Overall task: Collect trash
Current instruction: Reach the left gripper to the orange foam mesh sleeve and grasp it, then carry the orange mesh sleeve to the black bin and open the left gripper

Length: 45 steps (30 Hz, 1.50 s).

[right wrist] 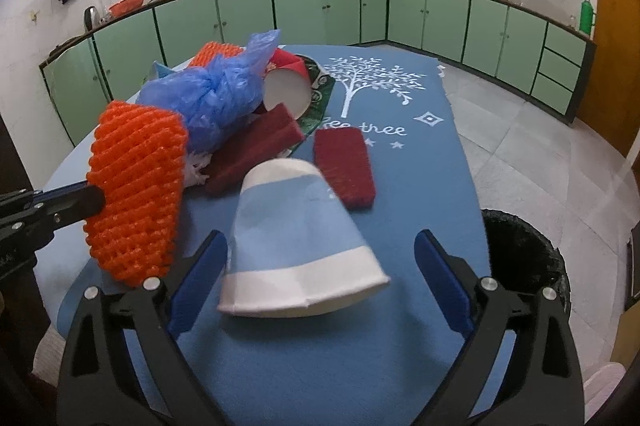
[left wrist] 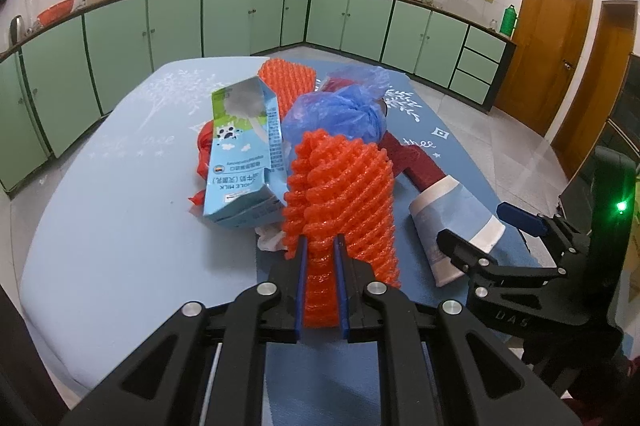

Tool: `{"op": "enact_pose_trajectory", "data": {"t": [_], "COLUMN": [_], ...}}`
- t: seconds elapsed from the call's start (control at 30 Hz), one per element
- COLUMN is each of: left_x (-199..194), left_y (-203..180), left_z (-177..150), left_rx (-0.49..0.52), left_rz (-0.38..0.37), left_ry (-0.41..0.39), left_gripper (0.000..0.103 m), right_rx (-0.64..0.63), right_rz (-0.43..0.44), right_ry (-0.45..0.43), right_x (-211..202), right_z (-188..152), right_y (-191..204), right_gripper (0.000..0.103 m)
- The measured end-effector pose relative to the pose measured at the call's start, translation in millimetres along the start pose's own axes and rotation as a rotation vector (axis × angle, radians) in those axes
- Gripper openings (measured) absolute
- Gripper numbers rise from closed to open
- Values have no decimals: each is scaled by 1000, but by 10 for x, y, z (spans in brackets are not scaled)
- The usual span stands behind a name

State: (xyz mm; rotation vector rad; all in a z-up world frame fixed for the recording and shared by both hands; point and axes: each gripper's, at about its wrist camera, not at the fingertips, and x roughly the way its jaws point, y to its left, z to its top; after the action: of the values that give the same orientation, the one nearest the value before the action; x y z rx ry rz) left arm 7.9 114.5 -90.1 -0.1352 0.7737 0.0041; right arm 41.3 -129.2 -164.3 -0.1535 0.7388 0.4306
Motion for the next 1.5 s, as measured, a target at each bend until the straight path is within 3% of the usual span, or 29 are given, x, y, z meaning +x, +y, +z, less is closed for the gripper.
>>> {"op": "enact_pose_trajectory", "data": {"t": [0.17,0.2,0.23,0.5,0.73,1.07,1.3,1.5], "left_x": [0,-1,-1,-77,-253,-31,306,653], "left_y": [1,0,0,-80,-266,-798,-1409,-1935], "left_z": [-7,-6,-7,29,162,460,692,799], "left_rx": [2,3,4,26,71,157,217,258], "left_rz": [1,2,2,-19,-65,-198,-314,-377], "left_ry": [1,0,0,-22,-79,-94,-98,-74], "left_gripper": [12,12,12,12,12,12,12,12], "right_rx": [2,1,-3,-3,54,153,254,308], "right_rz": [34,34,38,87,92,-93,-226,-288], "right_ry": [14,16,20,10,-46,-177,-190,-172], "right_x": [33,38,46,-39,-307,-841,-945,-877], "right_z": [-25,-24,-26,6,106,227,81,-76], "right_y": [12,16,17,-29,-210,-1004,-1697,-2184], "right_gripper": [92,89,78,67,65,67,68,69]}}
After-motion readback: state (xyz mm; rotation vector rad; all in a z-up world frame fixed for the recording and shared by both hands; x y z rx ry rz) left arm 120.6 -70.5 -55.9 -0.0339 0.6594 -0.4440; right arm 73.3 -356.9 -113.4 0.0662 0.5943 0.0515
